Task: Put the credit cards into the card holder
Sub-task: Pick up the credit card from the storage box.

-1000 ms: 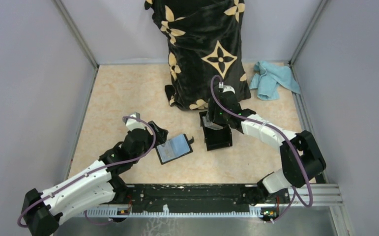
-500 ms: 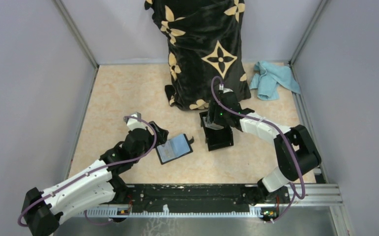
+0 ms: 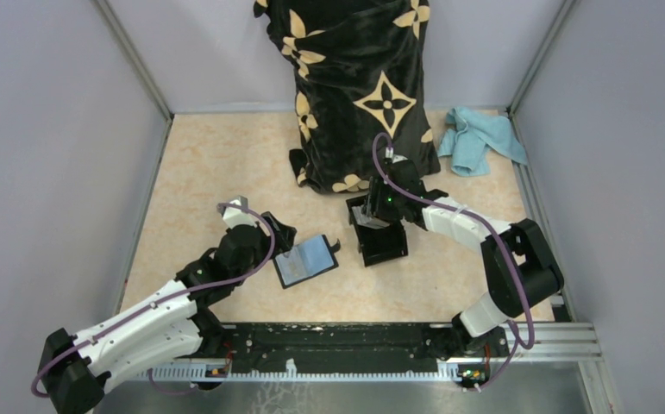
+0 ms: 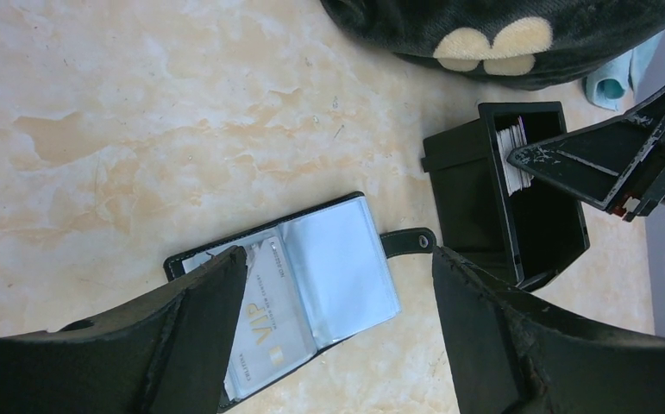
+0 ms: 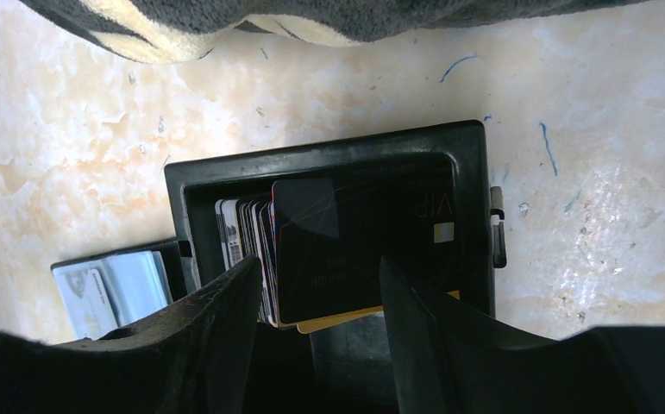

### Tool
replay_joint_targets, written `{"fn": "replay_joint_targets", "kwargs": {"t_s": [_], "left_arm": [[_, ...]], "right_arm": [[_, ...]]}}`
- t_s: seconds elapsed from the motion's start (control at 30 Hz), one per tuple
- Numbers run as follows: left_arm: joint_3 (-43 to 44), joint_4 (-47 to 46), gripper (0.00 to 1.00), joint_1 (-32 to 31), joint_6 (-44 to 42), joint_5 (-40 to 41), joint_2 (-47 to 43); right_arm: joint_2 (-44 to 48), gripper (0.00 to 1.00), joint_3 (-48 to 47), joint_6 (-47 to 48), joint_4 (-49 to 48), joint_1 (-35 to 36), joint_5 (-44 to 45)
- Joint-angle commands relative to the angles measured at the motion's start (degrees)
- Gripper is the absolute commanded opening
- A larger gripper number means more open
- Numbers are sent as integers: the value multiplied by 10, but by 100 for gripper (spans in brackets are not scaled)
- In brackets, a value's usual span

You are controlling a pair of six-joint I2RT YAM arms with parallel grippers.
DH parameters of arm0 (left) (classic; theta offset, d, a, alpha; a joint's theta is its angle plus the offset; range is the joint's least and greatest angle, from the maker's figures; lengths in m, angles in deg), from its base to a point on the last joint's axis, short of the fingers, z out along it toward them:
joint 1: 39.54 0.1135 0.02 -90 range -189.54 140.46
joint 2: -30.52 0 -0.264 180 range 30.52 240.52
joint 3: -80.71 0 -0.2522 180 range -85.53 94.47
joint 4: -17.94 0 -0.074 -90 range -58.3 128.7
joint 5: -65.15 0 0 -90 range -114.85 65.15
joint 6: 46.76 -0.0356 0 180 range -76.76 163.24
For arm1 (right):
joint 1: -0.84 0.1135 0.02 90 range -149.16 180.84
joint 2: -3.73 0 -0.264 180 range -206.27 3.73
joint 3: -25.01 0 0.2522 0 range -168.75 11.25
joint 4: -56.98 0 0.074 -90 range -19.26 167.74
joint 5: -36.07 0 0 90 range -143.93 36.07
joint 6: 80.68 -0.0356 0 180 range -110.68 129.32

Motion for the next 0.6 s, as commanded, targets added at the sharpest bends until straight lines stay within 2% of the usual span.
{"fn": "replay_joint_targets", "kwargs": {"t_s": [0.0,0.57], "left_arm": [[2,-20,84,-2,-7,-7,4],[-7,-23,83,-2,-2,-13,1]], "right_arm": [[25,53,-5,-12,-15,1,-29],[48,45,-14,-17,2,21,-28]]}}
